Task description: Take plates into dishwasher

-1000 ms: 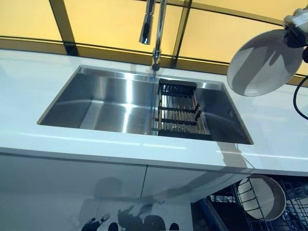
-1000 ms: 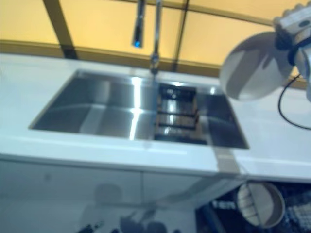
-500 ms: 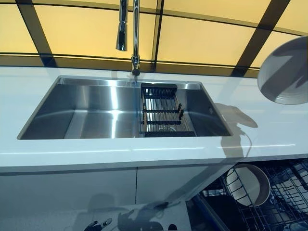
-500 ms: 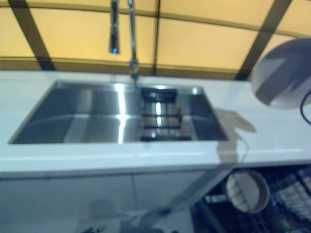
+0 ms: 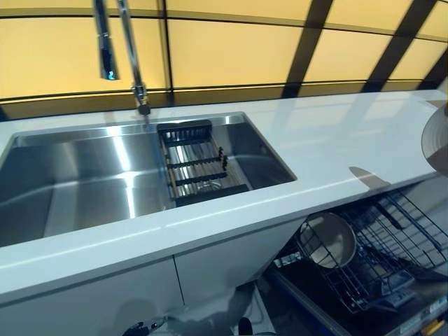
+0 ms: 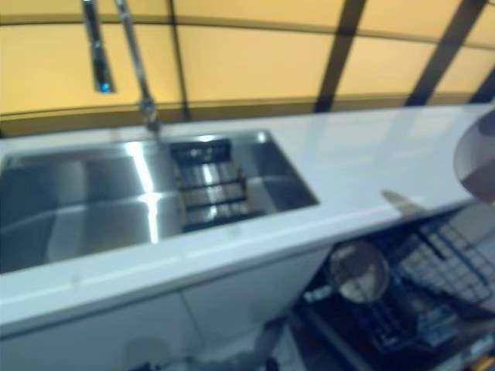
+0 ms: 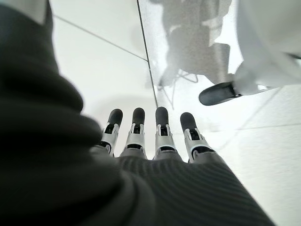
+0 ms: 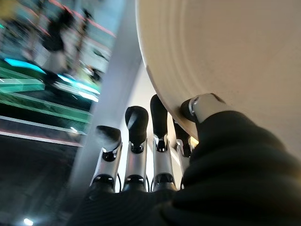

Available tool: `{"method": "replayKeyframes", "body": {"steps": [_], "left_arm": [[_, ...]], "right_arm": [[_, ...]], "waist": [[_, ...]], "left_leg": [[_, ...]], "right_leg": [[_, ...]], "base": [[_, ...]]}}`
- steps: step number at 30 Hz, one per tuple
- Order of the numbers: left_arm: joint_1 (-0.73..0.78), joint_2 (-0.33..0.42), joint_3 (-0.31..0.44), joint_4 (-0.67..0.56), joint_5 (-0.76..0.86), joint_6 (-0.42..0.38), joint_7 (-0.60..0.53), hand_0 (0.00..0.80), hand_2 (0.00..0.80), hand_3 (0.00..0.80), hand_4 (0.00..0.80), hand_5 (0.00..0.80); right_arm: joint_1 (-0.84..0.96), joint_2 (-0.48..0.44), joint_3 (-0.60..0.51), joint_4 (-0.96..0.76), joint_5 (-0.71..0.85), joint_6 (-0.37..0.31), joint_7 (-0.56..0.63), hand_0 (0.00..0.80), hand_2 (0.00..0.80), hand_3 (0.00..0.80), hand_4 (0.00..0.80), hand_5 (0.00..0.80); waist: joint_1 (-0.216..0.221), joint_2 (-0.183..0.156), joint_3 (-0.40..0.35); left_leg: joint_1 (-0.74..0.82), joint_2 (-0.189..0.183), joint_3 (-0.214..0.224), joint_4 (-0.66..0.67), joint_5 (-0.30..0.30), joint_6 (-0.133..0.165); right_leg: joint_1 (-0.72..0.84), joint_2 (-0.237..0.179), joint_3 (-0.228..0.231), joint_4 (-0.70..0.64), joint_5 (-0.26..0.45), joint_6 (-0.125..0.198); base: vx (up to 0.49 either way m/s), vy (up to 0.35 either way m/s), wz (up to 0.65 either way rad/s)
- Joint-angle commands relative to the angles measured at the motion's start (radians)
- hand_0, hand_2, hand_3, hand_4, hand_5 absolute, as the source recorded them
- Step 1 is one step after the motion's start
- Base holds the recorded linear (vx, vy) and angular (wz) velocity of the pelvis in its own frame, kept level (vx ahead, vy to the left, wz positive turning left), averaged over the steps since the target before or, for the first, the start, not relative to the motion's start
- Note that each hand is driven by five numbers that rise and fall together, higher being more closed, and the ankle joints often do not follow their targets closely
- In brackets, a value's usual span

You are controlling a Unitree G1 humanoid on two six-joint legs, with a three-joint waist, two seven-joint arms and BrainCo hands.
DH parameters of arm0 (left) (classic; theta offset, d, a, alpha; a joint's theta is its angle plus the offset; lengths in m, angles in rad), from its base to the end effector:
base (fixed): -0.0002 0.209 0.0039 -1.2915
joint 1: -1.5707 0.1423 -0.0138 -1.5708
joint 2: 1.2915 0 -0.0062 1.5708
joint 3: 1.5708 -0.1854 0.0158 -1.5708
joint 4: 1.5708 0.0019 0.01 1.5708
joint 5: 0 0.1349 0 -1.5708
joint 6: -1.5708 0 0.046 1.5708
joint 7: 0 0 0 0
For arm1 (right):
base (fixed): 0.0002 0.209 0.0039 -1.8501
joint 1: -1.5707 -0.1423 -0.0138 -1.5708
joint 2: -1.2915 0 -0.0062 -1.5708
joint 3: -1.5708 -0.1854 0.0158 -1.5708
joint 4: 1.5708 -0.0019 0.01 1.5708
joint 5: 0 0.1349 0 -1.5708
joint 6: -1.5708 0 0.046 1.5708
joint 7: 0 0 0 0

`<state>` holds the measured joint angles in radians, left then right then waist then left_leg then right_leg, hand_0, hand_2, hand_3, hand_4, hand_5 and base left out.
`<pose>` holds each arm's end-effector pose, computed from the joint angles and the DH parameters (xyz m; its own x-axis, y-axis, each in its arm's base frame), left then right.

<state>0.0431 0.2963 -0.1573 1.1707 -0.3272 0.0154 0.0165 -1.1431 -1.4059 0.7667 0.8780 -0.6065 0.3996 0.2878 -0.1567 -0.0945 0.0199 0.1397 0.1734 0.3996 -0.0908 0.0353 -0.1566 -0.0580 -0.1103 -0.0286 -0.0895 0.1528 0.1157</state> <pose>0.0637 0.2414 -0.1097 0.3278 0.2297 -0.9164 -0.1538 0.9700 0.1881 0.2353 -0.4069 0.3162 0.5662 -0.8159 0.1171 -0.1560 -0.2455 -0.9567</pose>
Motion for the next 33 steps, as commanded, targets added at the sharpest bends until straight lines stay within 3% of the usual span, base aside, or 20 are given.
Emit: {"method": "replayKeyframes", "body": {"steps": [1, 9, 12, 13, 19, 22, 23, 25, 26, 33], "left_arm": [[-0.089, 0.044, -0.03, 0.036, 0.022, 0.008, -0.004, 0.0, 0.0, 0.0, 0.0, 0.0], [-0.11, 0.04, -0.008, 0.047, 0.032, 0.022, 0.006, 0.0, 0.0, 0.0, 0.0, 0.0], [-0.115, 0.042, 0.002, 0.046, 0.029, 0.027, 0.006, 0.0, 0.0, 0.0, 0.0, 0.0], [-0.116, 0.039, 0.001, 0.045, 0.028, 0.028, 0.006, 0.0, 0.0, 0.0, 0.0, 0.0], [-0.112, 0.028, 0.018, 0.039, 0.02, 0.03, 0.014, 0.0, 0.0, 0.0, 0.0, 0.0], [-0.109, 0.026, 0.02, 0.036, 0.025, 0.03, 0.015, 0.0, 0.0, 0.0, 0.0, 0.0], [-0.109, 0.026, 0.021, 0.034, 0.026, 0.033, 0.015, 0.0, 0.0, 0.0, 0.0, 0.0], [-0.109, 0.024, 0.017, 0.033, 0.028, 0.035, 0.015, 0.0, 0.0, 0.0, 0.0, 0.0], [-0.111, 0.024, 0.014, 0.032, 0.028, 0.033, 0.014, 0.0, 0.0, 0.0, 0.0, 0.0], [-0.117, 0.014, -0.01, 0.017, 0.021, 0.027, 0.006, 0.0, 0.0, 0.0, 0.0, 0.0]], "right_arm": [[-0.049, -0.047, -0.034, 0.016, -0.03, 0.02, 0.014, 0.8, 0.8, 0.8, 0.8, 0.8], [0.16, -0.048, -0.205, 0.011, -0.007, -0.018, 0.058, 0.8, 0.8, 0.8, 0.8, 0.8], [0.255, -0.034, -0.283, -0.041, 0.01, -0.005, 0.079, 0.8, 0.8, 0.8, 0.8, 0.8], [0.267, -0.031, -0.291, -0.05, 0.009, -0.001, 0.082, 0.8, 0.8, 0.8, 0.8, 0.8], [0.427, 0.014, -0.443, -0.149, 0.01, 0.033, 0.108, 0.8, 0.8, 0.8, 0.8, 0.8], [0.459, 0.041, -0.475, -0.175, 0.008, 0.056, 0.129, 0.8, 0.8, 0.8, 0.8, 0.8], [0.466, 0.06, -0.484, -0.185, 0.004, 0.072, 0.138, 0.8, 0.8, 0.8, 0.8, 0.8], [0.47, 0.078, -0.485, -0.181, -0.005, 0.084, 0.139, 0.8, 0.8, 0.8, 0.8, 0.8], [0.467, 0.103, -0.487, -0.174, -0.006, 0.099, 0.134, 0.8, 0.8, 0.8, 0.8, 0.8], [0.42, 0.189, -0.446, -0.136, -0.005, 0.171, 0.112, 0.8, 0.8, 0.8, 0.8, 0.8]], "waist": [[-0.014, -0.052, 0.044], [-0.048, -0.051, 0.043], [-0.059, -0.051, 0.046], [-0.062, -0.04, 0.045], [-0.074, -0.028, 0.052], [-0.071, -0.025, 0.057], [-0.069, -0.034, 0.06], [-0.065, -0.021, 0.061], [-0.06, -0.027, 0.068], [-0.043, -0.008, 0.086]], "left_leg": [[0.069, -0.012, 0.001, 0.009, -0.102, 0.086], [0.079, -0.011, 0.027, 0.022, -0.118, 0.092], [0.082, -0.011, 0.031, 0.033, -0.126, 0.094], [0.095, -0.011, 0.019, 0.029, -0.153, 0.095], [0.097, -0.014, 0.018, 0.028, -0.157, 0.099], [0.097, -0.014, 0.015, 0.029, -0.157, 0.098], [0.084, -0.015, 0.027, 0.034, -0.13, 0.097], [0.095, -0.015, 0.012, 0.027, -0.153, 0.097], [0.081, -0.016, 0.021, 0.032, -0.127, 0.095], [0.073, -0.024, -0.003, 0.021, -0.118, 0.091]], "right_leg": [[0.011, -0.04, 0.01, 0.002, -0.014, 0.106], [-0.007, -0.042, 0.035, 0.002, 0.0, 0.108], [-0.012, -0.043, 0.042, 0.002, 0.006, 0.107], [-0.002, -0.042, 0.04, 0.002, -0.011, 0.116], [-0.007, -0.043, 0.043, 0.004, -0.01, 0.114], [-0.009, -0.045, 0.04, 0.005, -0.011, 0.112], [-0.02, -0.048, 0.041, 0.004, 0.009, 0.101], [-0.011, -0.049, 0.037, 0.005, -0.01, 0.109], [-0.022, -0.051, 0.034, 0.004, 0.008, 0.099], [-0.028, -0.056, 0.026, 0.005, 0.003, 0.092]], "base": [[0.008, 0.029, -0.28], [0.002, 0.002, -0.14], [0.028, 0.011, -0.08], [0.076, 0.057, -0.08], [0.012, 0.011, -0.02], [-0.021, -0.028, 0.0], [0.0, 0.0, 0.0], [0.0, 0.0, 0.0], [-0.092, -0.072, 0.01], [-0.025, 0.002, 0.02]]}}
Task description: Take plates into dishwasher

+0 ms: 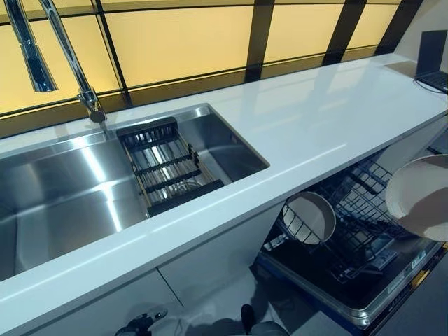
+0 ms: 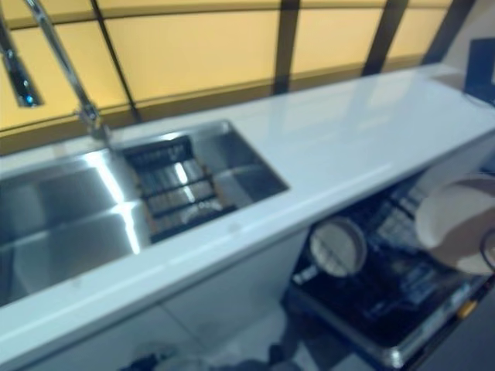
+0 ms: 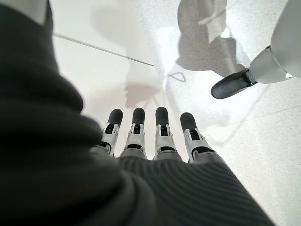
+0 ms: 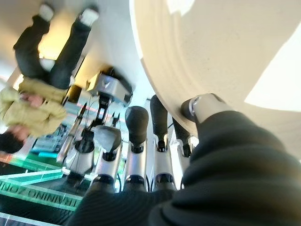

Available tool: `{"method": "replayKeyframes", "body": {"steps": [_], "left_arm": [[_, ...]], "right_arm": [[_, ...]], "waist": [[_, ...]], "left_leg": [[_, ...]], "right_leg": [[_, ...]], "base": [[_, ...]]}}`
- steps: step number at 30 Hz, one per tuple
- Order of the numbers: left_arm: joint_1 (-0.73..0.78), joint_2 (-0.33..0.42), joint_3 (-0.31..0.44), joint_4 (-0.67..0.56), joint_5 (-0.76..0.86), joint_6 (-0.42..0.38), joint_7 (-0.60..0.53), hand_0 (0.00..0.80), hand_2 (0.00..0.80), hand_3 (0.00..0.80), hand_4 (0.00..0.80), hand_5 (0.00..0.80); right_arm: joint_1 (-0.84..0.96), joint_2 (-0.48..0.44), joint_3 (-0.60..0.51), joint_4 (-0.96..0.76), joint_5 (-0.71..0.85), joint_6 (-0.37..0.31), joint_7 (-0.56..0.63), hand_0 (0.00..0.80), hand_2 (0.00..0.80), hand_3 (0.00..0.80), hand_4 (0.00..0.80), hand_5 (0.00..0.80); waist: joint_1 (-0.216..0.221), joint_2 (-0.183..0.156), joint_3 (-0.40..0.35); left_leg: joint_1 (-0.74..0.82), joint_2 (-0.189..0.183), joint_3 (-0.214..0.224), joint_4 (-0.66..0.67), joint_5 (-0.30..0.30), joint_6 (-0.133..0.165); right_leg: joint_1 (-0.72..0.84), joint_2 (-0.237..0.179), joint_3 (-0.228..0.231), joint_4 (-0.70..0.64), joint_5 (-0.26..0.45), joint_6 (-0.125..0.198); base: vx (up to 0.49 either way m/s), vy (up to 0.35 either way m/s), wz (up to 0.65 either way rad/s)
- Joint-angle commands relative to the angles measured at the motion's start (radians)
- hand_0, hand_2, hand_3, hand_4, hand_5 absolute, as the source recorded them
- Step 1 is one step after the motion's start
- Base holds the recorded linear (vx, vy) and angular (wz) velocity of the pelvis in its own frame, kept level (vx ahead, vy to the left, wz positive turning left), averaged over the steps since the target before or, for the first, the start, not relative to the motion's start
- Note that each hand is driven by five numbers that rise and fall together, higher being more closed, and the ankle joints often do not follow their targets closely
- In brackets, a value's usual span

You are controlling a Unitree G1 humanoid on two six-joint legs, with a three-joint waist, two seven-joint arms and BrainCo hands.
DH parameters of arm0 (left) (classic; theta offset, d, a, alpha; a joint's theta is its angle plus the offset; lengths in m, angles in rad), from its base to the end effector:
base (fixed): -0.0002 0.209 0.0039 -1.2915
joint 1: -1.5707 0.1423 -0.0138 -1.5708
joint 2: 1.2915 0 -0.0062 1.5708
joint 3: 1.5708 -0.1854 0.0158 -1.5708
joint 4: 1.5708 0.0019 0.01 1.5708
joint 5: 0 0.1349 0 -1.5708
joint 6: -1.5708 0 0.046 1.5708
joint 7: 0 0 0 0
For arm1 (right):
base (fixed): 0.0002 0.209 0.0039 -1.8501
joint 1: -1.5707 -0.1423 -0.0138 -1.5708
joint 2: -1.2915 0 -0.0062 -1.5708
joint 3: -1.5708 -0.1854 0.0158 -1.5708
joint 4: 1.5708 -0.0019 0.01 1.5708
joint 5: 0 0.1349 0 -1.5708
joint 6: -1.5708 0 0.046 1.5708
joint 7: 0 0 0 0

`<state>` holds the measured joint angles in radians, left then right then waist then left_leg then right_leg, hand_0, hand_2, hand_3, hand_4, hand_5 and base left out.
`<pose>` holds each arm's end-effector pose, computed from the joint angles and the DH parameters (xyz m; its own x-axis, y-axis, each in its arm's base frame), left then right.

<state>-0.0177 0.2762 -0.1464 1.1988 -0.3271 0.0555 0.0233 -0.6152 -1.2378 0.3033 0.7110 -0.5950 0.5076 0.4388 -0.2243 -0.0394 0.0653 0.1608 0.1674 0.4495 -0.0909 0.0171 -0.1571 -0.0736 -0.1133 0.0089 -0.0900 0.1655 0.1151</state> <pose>0.0799 0.2351 -0.1094 0.3210 0.2189 -0.9214 -0.1632 0.9712 0.1739 0.2321 -0.4068 0.2210 0.5344 -0.8051 -0.2575 -0.2779 0.1203 -0.9530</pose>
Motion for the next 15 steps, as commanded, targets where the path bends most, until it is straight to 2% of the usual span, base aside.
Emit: {"method": "replayKeyframes", "body": {"steps": [1, 6, 9, 15], "left_arm": [[-0.059, 0.033, -0.025, -0.013, 0.018, -0.013, -0.003, 0.0, 0.0, 0.0, 0.0, 0.0], [-0.067, 0.029, -0.034, -0.016, 0.02, -0.011, -0.007, 0.0, 0.0, 0.0, 0.0, 0.0], [-0.067, 0.029, -0.038, -0.017, 0.021, -0.011, -0.01, 0.0, 0.0, 0.0, 0.0, 0.0], [-0.069, 0.026, -0.038, -0.019, 0.021, -0.013, -0.011, 0.0, 0.0, 0.0, 0.0, 0.0]], "right_arm": [[-0.111, 0.036, 0.023, 0.041, 0.002, 0.075, -0.046, 0.8, 0.8, 0.8, 0.8, 0.8], [-0.134, 0.08, 0.04, 0.072, 0.04, 0.101, -0.059, 0.8, 0.8, 0.8, 0.8, 0.8], [-0.151, 0.106, 0.056, 0.104, 0.037, 0.086, -0.071, 0.8, 0.8, 0.8, 0.8, 0.8], [-0.188, 0.127, 0.092, 0.081, 0.003, 0.107, -0.034, 0.8, 0.8, 0.8, 0.8, 0.8]], "waist": [[0.027, -0.06, 0.043], [0.038, -0.055, 0.051], [0.046, -0.051, 0.053], [0.053, -0.049, 0.056]], "left_leg": [[0.051, -0.018, -0.055, 0.018, -0.098, 0.091], [0.05, -0.021, -0.068, 0.016, -0.097, 0.089], [0.05, -0.022, -0.077, 0.015, -0.097, 0.089], [0.046, -0.025, -0.091, 0.013, -0.095, 0.086]], "right_leg": [[-0.013, -0.054, -0.013, 0.005, -0.009, 0.092], [-0.014, -0.058, -0.018, 0.007, -0.009, 0.09], [-0.014, -0.062, -0.023, 0.008, -0.009, 0.089], [-0.018, -0.065, -0.026, 0.009, -0.01, 0.089]], "base": [[-0.028, 0.023, 0.05], [-0.008, 0.011, 0.06], [0.004, 0.009, 0.08], [-0.001, 0.013, 0.06]]}}
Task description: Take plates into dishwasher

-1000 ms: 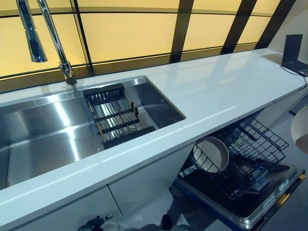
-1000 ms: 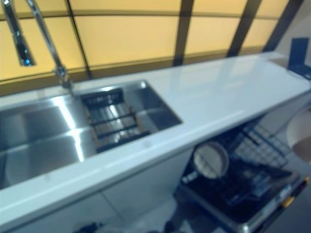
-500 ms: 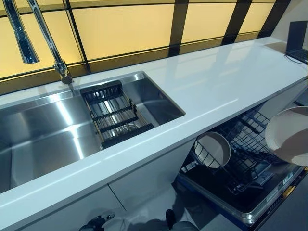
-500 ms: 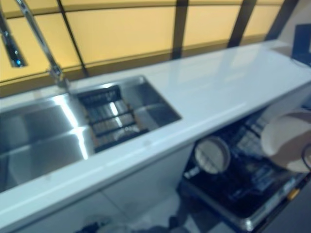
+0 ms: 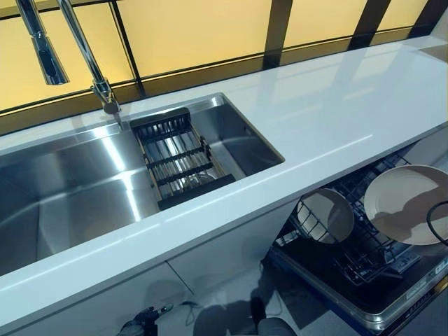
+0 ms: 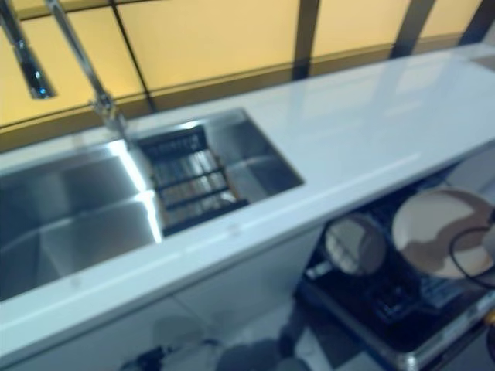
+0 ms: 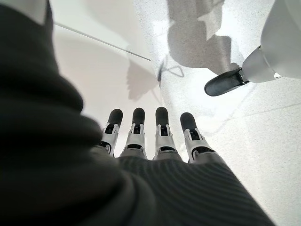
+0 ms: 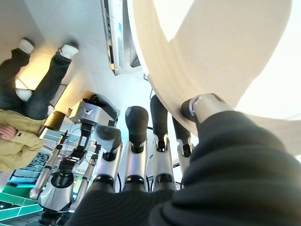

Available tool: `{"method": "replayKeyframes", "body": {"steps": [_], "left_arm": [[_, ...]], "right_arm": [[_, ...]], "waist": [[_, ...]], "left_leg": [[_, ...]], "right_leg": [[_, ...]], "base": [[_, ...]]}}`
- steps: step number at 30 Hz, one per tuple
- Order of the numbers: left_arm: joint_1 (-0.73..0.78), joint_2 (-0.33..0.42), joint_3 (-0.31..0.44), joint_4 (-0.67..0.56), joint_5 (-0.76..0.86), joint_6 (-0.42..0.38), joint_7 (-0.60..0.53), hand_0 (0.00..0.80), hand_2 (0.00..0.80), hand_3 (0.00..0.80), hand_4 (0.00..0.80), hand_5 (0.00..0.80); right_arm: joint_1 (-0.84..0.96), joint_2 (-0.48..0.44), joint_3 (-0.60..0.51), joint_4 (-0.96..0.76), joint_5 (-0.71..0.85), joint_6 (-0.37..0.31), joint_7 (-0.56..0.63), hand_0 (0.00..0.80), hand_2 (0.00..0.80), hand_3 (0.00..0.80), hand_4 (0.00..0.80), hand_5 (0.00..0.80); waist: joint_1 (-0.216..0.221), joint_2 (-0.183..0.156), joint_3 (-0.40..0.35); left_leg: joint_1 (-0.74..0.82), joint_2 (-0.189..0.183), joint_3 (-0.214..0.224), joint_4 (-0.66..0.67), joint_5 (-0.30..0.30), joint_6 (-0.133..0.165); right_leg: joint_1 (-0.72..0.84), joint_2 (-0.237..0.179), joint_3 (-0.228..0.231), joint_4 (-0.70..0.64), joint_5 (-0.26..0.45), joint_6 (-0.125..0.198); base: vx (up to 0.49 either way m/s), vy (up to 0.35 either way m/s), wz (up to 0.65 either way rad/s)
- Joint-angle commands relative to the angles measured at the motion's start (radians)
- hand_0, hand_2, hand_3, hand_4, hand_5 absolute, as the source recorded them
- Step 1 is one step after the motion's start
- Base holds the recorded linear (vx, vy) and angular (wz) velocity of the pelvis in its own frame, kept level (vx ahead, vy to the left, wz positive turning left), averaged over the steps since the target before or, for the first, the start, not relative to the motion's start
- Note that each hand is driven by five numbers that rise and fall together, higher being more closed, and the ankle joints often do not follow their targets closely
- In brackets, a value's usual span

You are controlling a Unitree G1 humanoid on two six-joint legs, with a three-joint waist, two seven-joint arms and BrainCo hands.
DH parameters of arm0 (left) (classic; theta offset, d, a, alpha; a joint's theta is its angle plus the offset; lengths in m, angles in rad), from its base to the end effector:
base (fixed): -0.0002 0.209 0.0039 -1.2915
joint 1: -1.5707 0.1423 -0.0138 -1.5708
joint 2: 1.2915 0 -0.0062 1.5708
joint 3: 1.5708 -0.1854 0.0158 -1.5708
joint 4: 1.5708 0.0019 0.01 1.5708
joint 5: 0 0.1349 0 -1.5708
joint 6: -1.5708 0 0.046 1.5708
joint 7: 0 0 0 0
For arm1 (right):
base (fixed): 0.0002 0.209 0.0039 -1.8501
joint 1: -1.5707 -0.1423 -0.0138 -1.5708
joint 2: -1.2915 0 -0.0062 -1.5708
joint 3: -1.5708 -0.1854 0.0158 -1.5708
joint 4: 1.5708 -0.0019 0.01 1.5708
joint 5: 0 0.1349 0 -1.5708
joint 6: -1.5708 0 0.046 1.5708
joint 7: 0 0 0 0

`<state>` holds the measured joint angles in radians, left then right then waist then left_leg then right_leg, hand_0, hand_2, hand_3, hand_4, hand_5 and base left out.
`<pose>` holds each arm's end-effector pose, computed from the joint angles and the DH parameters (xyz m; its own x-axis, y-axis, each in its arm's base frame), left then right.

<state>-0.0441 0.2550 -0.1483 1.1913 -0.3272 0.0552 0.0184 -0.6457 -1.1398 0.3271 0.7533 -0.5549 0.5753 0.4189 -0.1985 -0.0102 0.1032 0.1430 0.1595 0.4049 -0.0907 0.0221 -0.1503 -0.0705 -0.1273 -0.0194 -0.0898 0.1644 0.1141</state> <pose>0.0909 0.2268 -0.1089 0.3537 0.1898 -0.9159 -0.1552 0.9775 0.1426 0.2443 -0.3967 0.1974 0.5143 -0.7928 -0.3270 -0.2570 0.2213 -0.9407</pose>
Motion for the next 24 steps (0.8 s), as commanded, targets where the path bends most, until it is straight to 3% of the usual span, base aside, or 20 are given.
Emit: {"method": "replayKeyframes", "body": {"steps": [1, 9, 15, 20, 24], "left_arm": [[-0.044, 0.046, -0.037, -0.01, 0.02, -0.014, -0.006, 0.0, 0.0, 0.0, 0.0, 0.0], [-0.052, 0.039, -0.052, -0.01, 0.02, -0.013, -0.005, 0.0, 0.0, 0.0, 0.0, 0.0], [-0.057, 0.034, -0.073, -0.01, 0.021, -0.018, -0.015, 0.0, 0.0, 0.0, 0.0, 0.0], [-0.063, 0.031, -0.092, -0.008, 0.029, -0.024, -0.02, 0.0, 0.0, 0.0, 0.0, 0.0], [-0.07, 0.028, -0.101, -0.009, 0.026, -0.021, -0.015, 0.0, 0.0, 0.0, 0.0, 0.0]], "right_arm": [[-0.164, 0.041, 0.076, 0.037, -0.044, 0.047, -0.007, 0.8, 0.8, 0.8, 0.8, 0.8], [-0.202, 0.09, 0.119, 0.062, -0.104, 0.042, -0.018, 0.8, 0.8, 0.8, 0.8, 0.8], [-0.171, 0.137, 0.15, 0.102, -0.212, -0.033, -0.165, 0.8, 0.8, 0.8, 0.8, 0.8], [-0.097, 0.195, 0.166, 0.119, -0.358, -0.03, -0.297, 0.8, 0.8, 0.8, 0.8, 0.8], [-0.066, 0.215, 0.165, 0.116, -0.448, -0.022, -0.318, 0.8, 0.8, 0.8, 0.8, 0.8]], "waist": [[0.029, -0.079, 0.019], [0.047, -0.078, 0.018], [0.067, -0.07, 0.021], [0.083, -0.065, 0.025], [0.087, -0.063, 0.026]], "left_leg": [[0.063, -0.017, -0.049, 0.011, -0.1, 0.079], [0.057, -0.016, -0.067, 0.007, -0.094, 0.077], [0.047, -0.016, -0.09, 0.006, -0.093, 0.079], [0.04, -0.012, -0.105, 0.008, -0.095, 0.085], [0.035, -0.01, -0.111, 0.009, -0.096, 0.087]], "right_leg": [[-0.023, -0.051, 0.002, 0.009, -0.009, 0.09], [-0.026, -0.052, 0.0, 0.01, -0.01, 0.086], [-0.024, -0.054, -0.011, 0.01, -0.014, 0.087], [-0.021, -0.059, -0.024, 0.011, -0.016, 0.091], [-0.022, -0.059, -0.03, 0.011, -0.017, 0.094]], "base": [[0.0, 0.0, 0.0], [-0.002, 0.005, 0.04], [-0.009, 0.014, 0.06], [-0.008, -0.008, 0.13], [-0.013, -0.011, 0.04]]}}
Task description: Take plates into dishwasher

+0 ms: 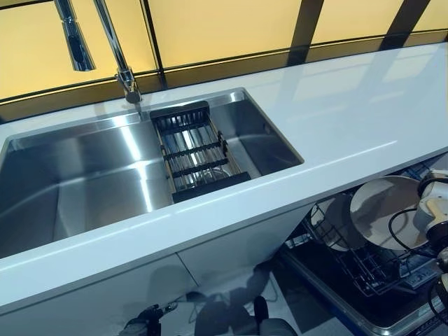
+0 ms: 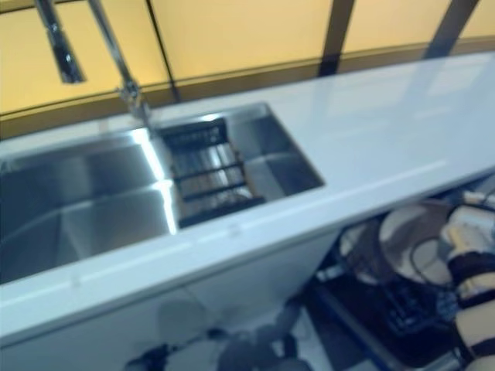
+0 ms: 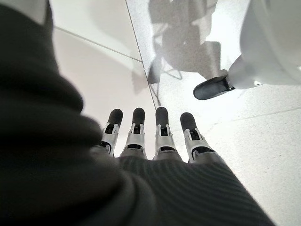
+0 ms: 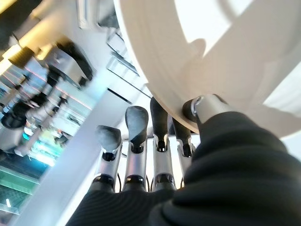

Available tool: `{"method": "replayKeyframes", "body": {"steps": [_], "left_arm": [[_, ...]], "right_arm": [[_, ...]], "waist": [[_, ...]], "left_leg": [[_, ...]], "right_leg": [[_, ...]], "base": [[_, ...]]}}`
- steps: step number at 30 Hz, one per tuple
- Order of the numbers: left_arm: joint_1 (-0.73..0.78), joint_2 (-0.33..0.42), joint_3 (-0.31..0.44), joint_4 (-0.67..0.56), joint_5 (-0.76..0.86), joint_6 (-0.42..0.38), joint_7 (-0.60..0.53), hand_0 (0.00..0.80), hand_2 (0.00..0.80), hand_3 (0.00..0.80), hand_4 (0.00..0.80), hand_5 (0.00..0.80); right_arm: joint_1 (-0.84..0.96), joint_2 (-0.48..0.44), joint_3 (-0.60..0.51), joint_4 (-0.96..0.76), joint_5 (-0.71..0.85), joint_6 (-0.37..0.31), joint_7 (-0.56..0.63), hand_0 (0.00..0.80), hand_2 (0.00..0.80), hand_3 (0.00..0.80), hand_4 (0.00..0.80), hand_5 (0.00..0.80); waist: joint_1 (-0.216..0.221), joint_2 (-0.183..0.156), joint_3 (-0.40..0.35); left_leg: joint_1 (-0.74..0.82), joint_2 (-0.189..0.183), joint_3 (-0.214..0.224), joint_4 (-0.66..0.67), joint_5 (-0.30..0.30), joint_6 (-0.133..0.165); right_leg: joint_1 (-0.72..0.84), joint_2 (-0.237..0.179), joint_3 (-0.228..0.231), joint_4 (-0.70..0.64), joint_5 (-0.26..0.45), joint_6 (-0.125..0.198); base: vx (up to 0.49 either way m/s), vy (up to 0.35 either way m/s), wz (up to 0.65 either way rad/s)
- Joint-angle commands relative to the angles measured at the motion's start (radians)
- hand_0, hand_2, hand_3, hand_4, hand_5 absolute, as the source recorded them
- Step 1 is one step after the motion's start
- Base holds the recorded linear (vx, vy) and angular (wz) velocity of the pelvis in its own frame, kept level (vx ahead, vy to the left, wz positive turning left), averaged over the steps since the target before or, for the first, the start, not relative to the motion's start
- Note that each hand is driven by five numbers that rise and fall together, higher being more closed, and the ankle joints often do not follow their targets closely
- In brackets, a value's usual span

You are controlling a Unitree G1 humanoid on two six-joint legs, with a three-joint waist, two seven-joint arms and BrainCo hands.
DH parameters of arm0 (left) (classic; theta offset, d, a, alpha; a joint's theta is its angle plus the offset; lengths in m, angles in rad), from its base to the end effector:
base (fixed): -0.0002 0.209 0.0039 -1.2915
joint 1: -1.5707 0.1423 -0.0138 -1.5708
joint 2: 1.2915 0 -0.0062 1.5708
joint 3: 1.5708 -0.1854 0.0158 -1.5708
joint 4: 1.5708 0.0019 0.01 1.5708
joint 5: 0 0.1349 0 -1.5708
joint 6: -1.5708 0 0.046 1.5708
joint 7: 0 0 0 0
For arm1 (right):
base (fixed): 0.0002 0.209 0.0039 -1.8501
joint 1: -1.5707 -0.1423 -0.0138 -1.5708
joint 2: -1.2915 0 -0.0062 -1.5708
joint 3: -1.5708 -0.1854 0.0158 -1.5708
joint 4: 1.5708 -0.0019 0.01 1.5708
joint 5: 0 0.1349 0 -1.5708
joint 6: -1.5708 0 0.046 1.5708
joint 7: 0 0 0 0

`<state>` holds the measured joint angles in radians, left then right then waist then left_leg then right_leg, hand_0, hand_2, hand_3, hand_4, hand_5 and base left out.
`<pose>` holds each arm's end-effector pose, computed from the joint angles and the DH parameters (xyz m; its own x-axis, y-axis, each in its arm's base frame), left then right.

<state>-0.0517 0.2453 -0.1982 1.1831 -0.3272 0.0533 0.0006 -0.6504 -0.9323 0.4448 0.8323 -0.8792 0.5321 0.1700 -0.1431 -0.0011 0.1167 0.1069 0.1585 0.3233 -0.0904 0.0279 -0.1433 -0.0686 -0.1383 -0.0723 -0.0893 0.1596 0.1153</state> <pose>0.0945 0.2194 -0.1095 0.3690 0.1453 -0.9180 -0.0971 0.9883 0.1174 0.2703 -0.3562 0.1399 0.6605 -0.7422 -0.1136 -0.3737 -0.1937 -0.9071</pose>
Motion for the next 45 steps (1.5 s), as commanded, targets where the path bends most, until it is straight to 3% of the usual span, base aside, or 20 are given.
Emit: {"method": "replayKeyframes", "body": {"steps": [1, 8, 17, 28, 32, 33, 34, 35, 39, 45], "left_arm": [[-0.066, 0.032, -0.054, -0.004, 0.026, -0.017, 0.008, 0.0, 0.0, 0.0, 0.0, 0.0], [-0.068, 0.025, -0.037, -0.011, 0.025, -0.011, 0.021, 0.0, 0.0, 0.0, 0.0, 0.0], [-0.056, 0.015, 0.002, -0.011, 0.054, -0.015, 0.034, 0.0, 0.0, 0.0, 0.0, 0.0], [-0.046, 0.03, 0.039, -0.014, 0.093, -0.003, 0.033, 0.0, 0.0, 0.0, 0.0, 0.0], [-0.047, 0.031, 0.046, -0.011, 0.097, 0.001, 0.036, 0.0, 0.0, 0.0, 0.0, 0.0], [-0.048, 0.032, 0.049, -0.009, 0.098, 0.002, 0.036, 0.0, 0.0, 0.0, 0.0, 0.0], [-0.048, 0.033, 0.05, -0.007, 0.097, 0.002, 0.037, 0.0, 0.0, 0.0, 0.0, 0.0], [-0.045, 0.033, 0.059, -0.007, 0.1, 0.001, 0.037, 0.0, 0.0, 0.0, 0.0, 0.0], [-0.048, 0.037, 0.066, -0.006, 0.092, 0.005, 0.039, 0.0, 0.0, 0.0, 0.0, 0.0], [-0.036, 0.046, 0.086, 0.009, 0.083, -0.008, 0.039, 0.0, 0.0, 0.0, 0.0, 0.0]], "right_arm": [[-0.034, 0.023, 0.052, 0.009, -0.194, 0.041, -0.053, 0.8, 0.8, 0.8, 0.8, 0.8], [0.084, 0.065, 0.029, -0.127, -0.292, 0.074, 0.024, 0.8, 0.8, 0.8, 0.8, 0.8], [0.227, 0.093, -0.031, -0.24, -0.352, 0.036, 0.101, 0.8, 0.8, 0.8, 0.8, 0.8], [0.327, 0.025, -0.134, -0.367, -0.385, -0.048, 0.174, 0.8, 0.8, 0.8, 0.8, 0.8], [0.351, 0.001, -0.172, -0.409, -0.323, -0.055, 0.157, 0.8, 0.8, 0.8, 0.8, 0.8], [0.353, -0.008, -0.184, -0.424, -0.297, -0.055, 0.154, 0.678, 0.678, 0.678, 0.678, 0.678], [0.353, -0.018, -0.196, -0.44, -0.295, -0.06, 0.166, 0.621, 0.621, 0.621, 0.621, 0.621], [0.362, -0.03, -0.217, -0.459, -0.26, -0.064, 0.177, 0.0, 0.0, 0.0, 0.0, 0.0], [0.363, -0.073, -0.263, -0.518, -0.191, -0.064, 0.17, 0.0, 0.0, 0.0, 0.0, 0.0], [0.356, -0.187, -0.358, -0.604, -0.096, -0.062, 0.268, 0.0, 0.0, 0.0, 0.0, 0.0]], "waist": [[0.03, -0.07, 0.016], [0.017, -0.069, 0.019], [-0.001, -0.078, 0.022], [-0.021, -0.097, 0.013], [-0.029, -0.099, 0.012], [-0.031, -0.1, 0.012], [-0.033, -0.101, 0.011], [-0.038, -0.102, 0.009], [-0.049, -0.106, 0.011], [-0.067, -0.118, 0.004]], "left_leg": [[0.069, -0.008, -0.035, 0.009, -0.102, 0.081], [0.065, -0.006, -0.04, 0.007, -0.101, 0.082], [0.07, -0.004, -0.033, 0.005, -0.101, 0.087], [0.075, 0.004, -0.017, 0.004, -0.097, 0.087], [0.082, 0.007, -0.013, 0.005, -0.103, 0.088], [0.083, 0.007, -0.012, 0.005, -0.104, 0.088], [0.085, 0.006, -0.01, 0.005, -0.105, 0.088], [0.086, 0.006, -0.007, 0.005, -0.106, 0.087], [0.092, 0.006, 0.0, 0.005, -0.107, 0.087], [0.101, 0.004, 0.015, 0.004, -0.111, 0.088]], "right_leg": [[-0.024, -0.047, 0.024, 0.011, -0.013, 0.092], [-0.024, -0.043, 0.028, 0.01, -0.014, 0.092], [-0.026, -0.039, 0.033, 0.009, -0.007, 0.093], [-0.025, -0.032, 0.04, 0.008, -0.001, 0.096], [-0.018, -0.028, 0.044, 0.008, -0.004, 0.099], [-0.017, -0.027, 0.046, 0.008, -0.004, 0.099], [-0.017, -0.025, 0.048, 0.008, -0.004, 0.099], [-0.017, -0.024, 0.051, 0.008, -0.005, 0.099], [-0.016, -0.021, 0.061, 0.009, -0.003, 0.099], [-0.013, -0.014, 0.075, 0.01, -0.002, 0.098]], "base": [[-0.02, -0.009, 0.05], [-0.008, -0.006, 0.05], [0.001, -0.005, 0.02], [0.0, 0.0, 0.0], [0.0, 0.0, 0.0], [0.0, 0.0, 0.0], [0.0, 0.0, 0.0], [0.0, 0.0, 0.0], [0.011, 0.013, -0.05], [0.012, 0.011, -0.07]]}}
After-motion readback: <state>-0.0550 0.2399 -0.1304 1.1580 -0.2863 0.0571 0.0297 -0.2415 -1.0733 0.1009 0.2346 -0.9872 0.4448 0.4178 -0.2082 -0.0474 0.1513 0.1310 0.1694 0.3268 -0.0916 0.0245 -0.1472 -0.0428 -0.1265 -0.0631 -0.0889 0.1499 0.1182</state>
